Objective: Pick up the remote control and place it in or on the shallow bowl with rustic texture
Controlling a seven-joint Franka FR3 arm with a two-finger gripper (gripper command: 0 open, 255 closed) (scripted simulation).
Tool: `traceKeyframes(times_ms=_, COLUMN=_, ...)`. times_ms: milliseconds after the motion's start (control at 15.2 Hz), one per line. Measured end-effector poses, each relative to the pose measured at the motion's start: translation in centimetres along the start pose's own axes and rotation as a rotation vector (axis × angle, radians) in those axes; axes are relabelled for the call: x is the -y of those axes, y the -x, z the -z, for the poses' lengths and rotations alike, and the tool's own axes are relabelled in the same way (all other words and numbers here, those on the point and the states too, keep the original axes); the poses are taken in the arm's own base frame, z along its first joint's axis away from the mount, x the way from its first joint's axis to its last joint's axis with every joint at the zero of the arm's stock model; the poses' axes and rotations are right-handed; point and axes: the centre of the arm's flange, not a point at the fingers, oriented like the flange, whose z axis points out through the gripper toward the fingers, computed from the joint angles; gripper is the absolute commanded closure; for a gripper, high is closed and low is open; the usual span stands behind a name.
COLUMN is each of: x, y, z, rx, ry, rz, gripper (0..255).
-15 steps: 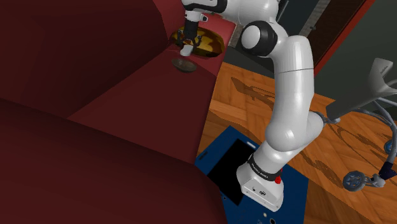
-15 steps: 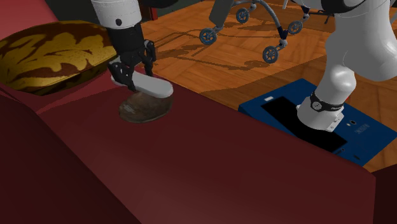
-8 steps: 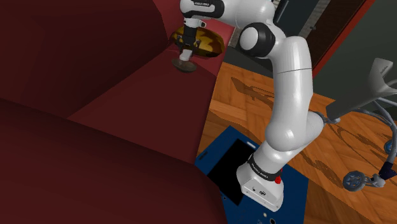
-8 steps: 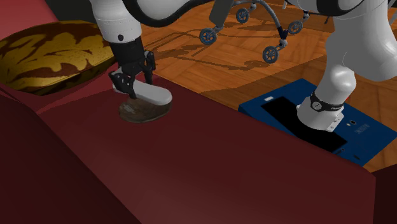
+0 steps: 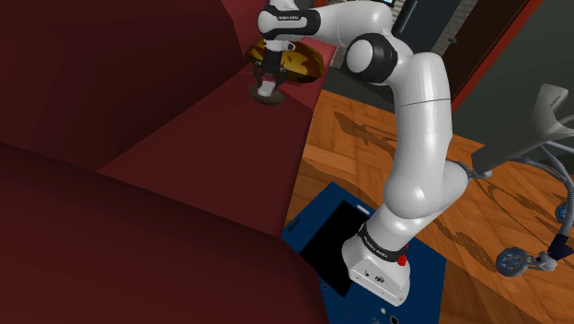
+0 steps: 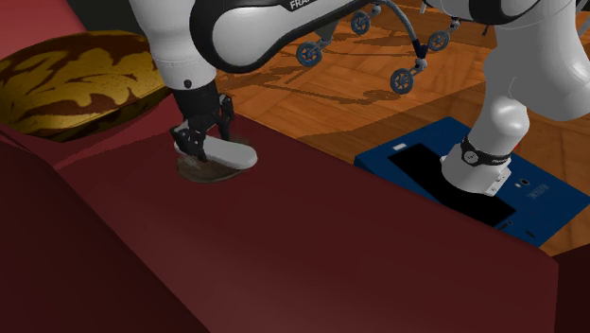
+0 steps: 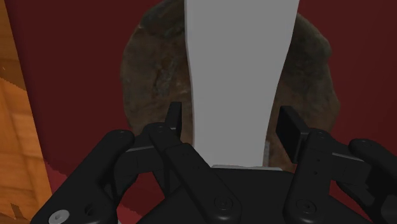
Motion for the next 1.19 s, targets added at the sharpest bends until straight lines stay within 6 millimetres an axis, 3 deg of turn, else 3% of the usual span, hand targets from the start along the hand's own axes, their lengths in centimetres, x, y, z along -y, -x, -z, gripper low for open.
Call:
traceKeyframes(times_ms=396, x=0.0, y=0.1, z=-0.5, rx=0.0, ry=0.0, rz=0.0, gripper=255)
traceKeyframes(times_ms=462, x=0.0, y=0.1, z=-0.5, rx=0.0, ry=0.0, rz=0.0, gripper=0)
traceKeyframes(times_ms=858, x=0.0, y=0.1, z=-0.4, rx=-0.001, ry=0.0, rz=0.0, gripper=0)
traceKeyframes(times_ms=1188, x=-0.1, y=0.0, z=4.1, rx=-0.002, ry=-0.002, rz=0.0, gripper=0)
